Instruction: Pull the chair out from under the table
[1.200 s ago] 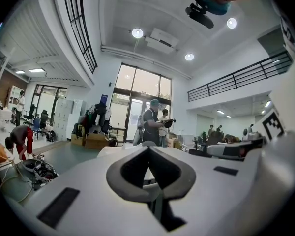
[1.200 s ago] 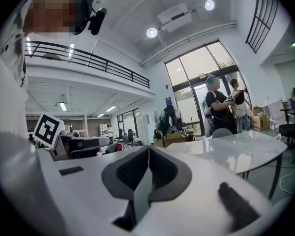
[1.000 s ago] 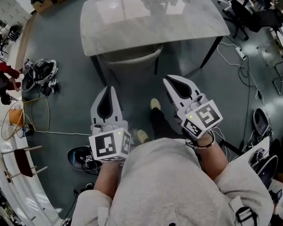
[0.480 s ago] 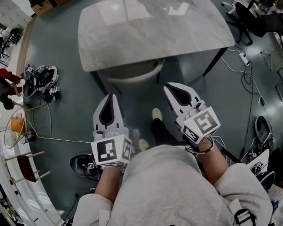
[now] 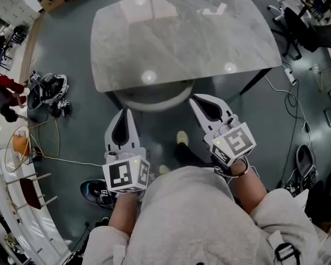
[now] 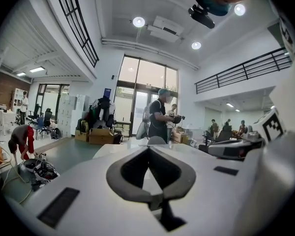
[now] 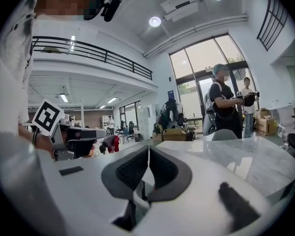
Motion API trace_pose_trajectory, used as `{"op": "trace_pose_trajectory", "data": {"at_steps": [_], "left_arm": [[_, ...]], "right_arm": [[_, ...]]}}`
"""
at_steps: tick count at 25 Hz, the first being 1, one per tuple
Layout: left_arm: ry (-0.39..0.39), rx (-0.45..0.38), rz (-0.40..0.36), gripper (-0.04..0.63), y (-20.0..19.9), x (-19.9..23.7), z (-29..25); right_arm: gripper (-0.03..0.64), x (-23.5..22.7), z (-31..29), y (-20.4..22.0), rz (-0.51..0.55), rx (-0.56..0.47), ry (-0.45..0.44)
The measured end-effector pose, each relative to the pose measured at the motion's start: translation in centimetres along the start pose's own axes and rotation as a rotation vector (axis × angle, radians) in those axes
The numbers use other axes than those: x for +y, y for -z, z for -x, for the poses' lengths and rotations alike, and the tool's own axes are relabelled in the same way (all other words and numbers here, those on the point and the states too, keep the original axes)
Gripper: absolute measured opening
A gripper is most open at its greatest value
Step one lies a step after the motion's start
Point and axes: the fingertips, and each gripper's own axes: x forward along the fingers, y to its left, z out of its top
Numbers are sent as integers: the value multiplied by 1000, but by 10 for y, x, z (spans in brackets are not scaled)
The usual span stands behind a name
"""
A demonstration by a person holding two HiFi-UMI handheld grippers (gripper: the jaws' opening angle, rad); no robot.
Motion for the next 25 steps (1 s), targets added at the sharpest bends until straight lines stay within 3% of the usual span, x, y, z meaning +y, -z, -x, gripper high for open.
{"op": "trace_pose_trajectory", "data": {"at_steps": [11, 25], "left_arm": [[-36, 20, -8, 15, 1, -13, -51], [-90, 59, -56, 15, 11, -7, -70]], "right_arm": [[29, -48, -27, 2, -9, 12, -56], [29, -66, -51, 14, -16, 45, -124]]}}
